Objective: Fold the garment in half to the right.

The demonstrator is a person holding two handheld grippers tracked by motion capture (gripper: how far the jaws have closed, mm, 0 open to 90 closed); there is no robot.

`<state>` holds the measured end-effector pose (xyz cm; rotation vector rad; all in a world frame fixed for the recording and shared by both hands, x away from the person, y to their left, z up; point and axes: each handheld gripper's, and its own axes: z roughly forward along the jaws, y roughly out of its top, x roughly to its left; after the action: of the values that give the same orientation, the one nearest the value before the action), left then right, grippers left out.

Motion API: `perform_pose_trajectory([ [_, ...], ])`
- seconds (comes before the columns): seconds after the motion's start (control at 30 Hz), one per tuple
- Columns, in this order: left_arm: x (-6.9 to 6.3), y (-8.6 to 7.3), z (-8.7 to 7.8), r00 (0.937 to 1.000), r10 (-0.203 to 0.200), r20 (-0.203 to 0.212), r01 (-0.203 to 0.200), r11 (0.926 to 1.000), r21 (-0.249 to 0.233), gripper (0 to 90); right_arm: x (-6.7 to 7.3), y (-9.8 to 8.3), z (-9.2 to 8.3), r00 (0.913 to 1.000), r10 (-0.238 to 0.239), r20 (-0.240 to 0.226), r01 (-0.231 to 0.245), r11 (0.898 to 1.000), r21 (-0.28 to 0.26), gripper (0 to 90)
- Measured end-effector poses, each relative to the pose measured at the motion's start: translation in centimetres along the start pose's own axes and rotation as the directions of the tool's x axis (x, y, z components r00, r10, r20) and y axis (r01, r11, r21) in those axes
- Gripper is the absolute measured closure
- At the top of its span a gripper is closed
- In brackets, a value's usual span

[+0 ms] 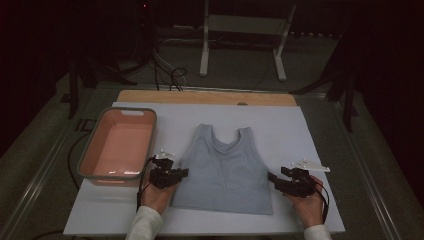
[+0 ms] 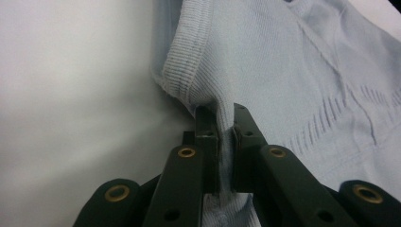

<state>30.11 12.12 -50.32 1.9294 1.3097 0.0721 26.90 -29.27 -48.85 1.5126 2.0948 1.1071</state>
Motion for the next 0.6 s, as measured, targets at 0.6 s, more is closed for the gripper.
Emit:
perform_pose_trajectory([
  [0.6, -0.1, -0.4, 0.7, 0.9992, -0.036, -0.014, 0.037, 0.9976, 0.058, 52.2, 0.2, 0.0, 0.0, 1.0000, -0.001, -0.004, 0.001, 1.000, 0.003, 36.9],
])
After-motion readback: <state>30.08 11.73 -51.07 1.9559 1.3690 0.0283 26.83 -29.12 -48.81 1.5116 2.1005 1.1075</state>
